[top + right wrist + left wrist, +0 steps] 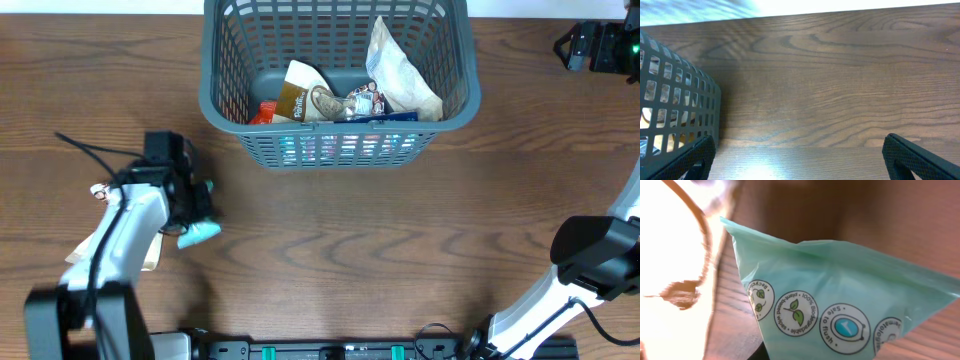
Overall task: Pack container
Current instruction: 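Lift the teal pouch with the left gripper and carry it over the basket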
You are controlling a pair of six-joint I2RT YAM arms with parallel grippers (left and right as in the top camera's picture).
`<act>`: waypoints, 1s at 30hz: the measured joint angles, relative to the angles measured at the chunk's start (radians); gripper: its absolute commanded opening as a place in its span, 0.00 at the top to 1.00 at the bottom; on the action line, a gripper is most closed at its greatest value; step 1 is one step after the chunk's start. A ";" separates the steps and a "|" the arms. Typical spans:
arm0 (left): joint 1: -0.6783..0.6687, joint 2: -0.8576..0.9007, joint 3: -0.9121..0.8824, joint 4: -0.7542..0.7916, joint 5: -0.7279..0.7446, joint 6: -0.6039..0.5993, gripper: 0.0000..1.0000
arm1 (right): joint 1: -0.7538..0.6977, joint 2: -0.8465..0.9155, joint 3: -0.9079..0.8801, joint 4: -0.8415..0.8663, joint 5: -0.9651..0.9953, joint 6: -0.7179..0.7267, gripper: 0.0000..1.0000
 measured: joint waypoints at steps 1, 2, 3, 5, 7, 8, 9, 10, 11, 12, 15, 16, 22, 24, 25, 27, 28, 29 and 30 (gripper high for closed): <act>0.000 -0.031 0.027 -0.010 0.000 0.000 0.94 | 0.000 0.000 0.000 0.000 0.000 0.000 0.01; 0.000 -0.061 0.057 -0.015 0.000 0.000 0.94 | 0.000 0.000 0.000 0.000 0.000 0.000 0.01; 0.000 -0.100 0.092 -0.017 0.000 0.000 0.94 | 0.000 0.000 0.000 0.000 0.000 0.000 0.01; 0.000 -0.163 0.156 -0.017 0.001 0.000 0.94 | 0.000 0.000 0.000 0.000 0.000 0.000 0.01; 0.000 -0.228 0.220 -0.017 0.003 -0.004 0.94 | 0.000 0.000 0.000 0.000 0.000 0.000 0.01; 0.000 -0.249 0.243 -0.016 0.003 -0.009 0.94 | 0.000 0.000 0.000 0.000 0.000 0.000 0.01; 0.000 -0.275 0.269 -0.016 0.003 -0.022 0.94 | 0.000 0.000 0.000 0.000 0.000 -0.001 0.01; 0.000 -0.293 0.290 -0.014 0.003 -0.031 0.94 | 0.000 0.000 0.000 0.000 0.000 -0.001 0.01; 0.000 -0.308 0.306 -0.005 0.003 -0.045 0.93 | 0.000 0.000 0.000 0.000 0.000 -0.001 0.01; -0.003 -0.322 0.319 0.016 0.003 -0.060 0.94 | 0.000 0.000 0.000 0.000 0.000 -0.001 0.01; -0.019 -0.345 0.330 0.119 0.003 -0.100 0.94 | 0.000 0.000 0.000 0.000 0.000 -0.002 0.01; -0.029 -0.347 0.330 0.157 0.003 -0.107 0.94 | 0.000 0.000 0.000 0.000 0.000 -0.004 0.01; -0.138 -0.338 0.348 0.368 0.003 -0.112 0.94 | 0.000 0.000 0.000 0.000 0.000 -0.006 0.01; -0.179 -0.325 0.371 0.410 0.003 -0.083 0.94 | 0.000 0.000 0.000 0.000 0.000 -0.007 0.01; -0.200 -0.315 0.383 0.432 0.005 -0.063 0.94 | 0.000 0.000 0.000 0.000 0.000 -0.007 0.01; -0.236 -0.293 0.409 0.470 0.008 -0.018 0.94 | 0.000 0.000 0.000 0.000 0.000 -0.008 0.01; -0.255 -0.277 0.425 0.484 0.010 0.008 0.94 | 0.000 0.000 0.000 0.000 0.000 -0.007 0.01; -0.273 -0.259 0.441 0.496 0.011 0.034 0.94 | 0.000 0.000 0.000 0.000 0.000 -0.007 0.01; -0.285 -0.243 0.454 0.506 0.011 0.055 0.94 | 0.000 0.000 0.000 0.000 0.000 -0.007 0.01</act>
